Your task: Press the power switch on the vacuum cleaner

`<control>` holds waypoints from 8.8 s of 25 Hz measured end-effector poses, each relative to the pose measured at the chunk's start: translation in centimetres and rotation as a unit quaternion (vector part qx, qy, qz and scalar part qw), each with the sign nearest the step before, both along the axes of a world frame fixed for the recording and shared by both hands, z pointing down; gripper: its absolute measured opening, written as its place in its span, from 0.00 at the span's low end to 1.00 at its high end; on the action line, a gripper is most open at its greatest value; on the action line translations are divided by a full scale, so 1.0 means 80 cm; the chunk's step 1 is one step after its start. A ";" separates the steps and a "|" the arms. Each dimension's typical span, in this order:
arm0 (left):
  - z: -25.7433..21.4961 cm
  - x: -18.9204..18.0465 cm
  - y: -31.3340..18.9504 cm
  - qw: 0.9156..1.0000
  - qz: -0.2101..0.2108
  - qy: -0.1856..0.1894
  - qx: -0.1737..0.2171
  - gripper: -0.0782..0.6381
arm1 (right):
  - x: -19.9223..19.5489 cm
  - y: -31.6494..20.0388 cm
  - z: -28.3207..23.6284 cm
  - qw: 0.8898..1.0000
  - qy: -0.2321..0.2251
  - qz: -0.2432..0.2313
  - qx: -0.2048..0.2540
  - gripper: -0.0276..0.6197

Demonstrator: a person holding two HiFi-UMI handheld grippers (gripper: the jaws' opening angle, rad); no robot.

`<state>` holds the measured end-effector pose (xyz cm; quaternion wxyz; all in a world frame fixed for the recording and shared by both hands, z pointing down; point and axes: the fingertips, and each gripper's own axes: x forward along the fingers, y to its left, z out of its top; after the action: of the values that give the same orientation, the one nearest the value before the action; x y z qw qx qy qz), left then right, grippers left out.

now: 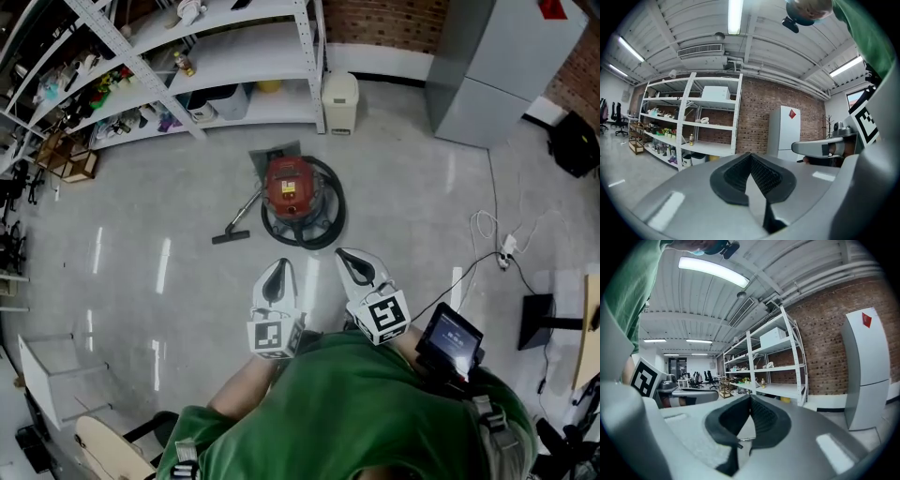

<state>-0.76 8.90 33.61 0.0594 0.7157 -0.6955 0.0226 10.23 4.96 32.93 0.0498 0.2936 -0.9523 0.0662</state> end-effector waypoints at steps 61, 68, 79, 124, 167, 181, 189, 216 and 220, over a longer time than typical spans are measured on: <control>0.131 -0.239 -0.293 0.993 -0.006 0.028 -0.112 0.12 | -0.234 -0.332 0.096 0.995 0.092 0.002 -0.049 0.05; 0.177 -0.235 -0.331 0.988 -0.018 0.023 -0.151 0.12 | -0.235 -0.379 0.141 0.993 0.092 -0.017 -0.066 0.05; 0.267 -0.234 -0.369 0.977 -0.027 0.020 -0.209 0.12 | -0.239 -0.424 0.238 0.987 0.111 -0.040 -0.112 0.05; 0.670 -0.233 -0.392 0.922 0.014 0.007 -0.387 0.12 | -0.228 -0.428 0.554 0.957 0.178 -0.079 -0.216 0.05; 0.709 -0.243 -0.388 0.909 0.039 0.005 -0.415 0.12 | -0.213 -0.441 0.578 0.953 0.186 -0.061 -0.232 0.05; 0.714 -0.243 -0.387 0.903 0.043 -0.005 -0.427 0.12 | -0.205 -0.456 0.568 0.956 0.185 -0.052 -0.220 0.05; 0.688 -0.244 -0.400 0.909 0.031 -0.025 -0.416 0.12 | -0.194 -0.464 0.544 0.959 0.192 -0.044 -0.206 0.05; 0.322 -0.224 -0.293 0.978 -0.005 -0.005 -0.207 0.12 | -0.198 -0.371 0.281 0.986 0.146 -0.044 -0.074 0.05; 0.258 -0.217 -0.259 0.985 -0.012 0.002 -0.173 0.12 | -0.184 -0.337 0.235 0.988 0.140 -0.040 -0.060 0.05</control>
<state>-18.14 -11.80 54.27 0.1840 0.6859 -0.6898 0.1408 -4.51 -22.02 51.70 0.2026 0.2581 -0.9413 0.0797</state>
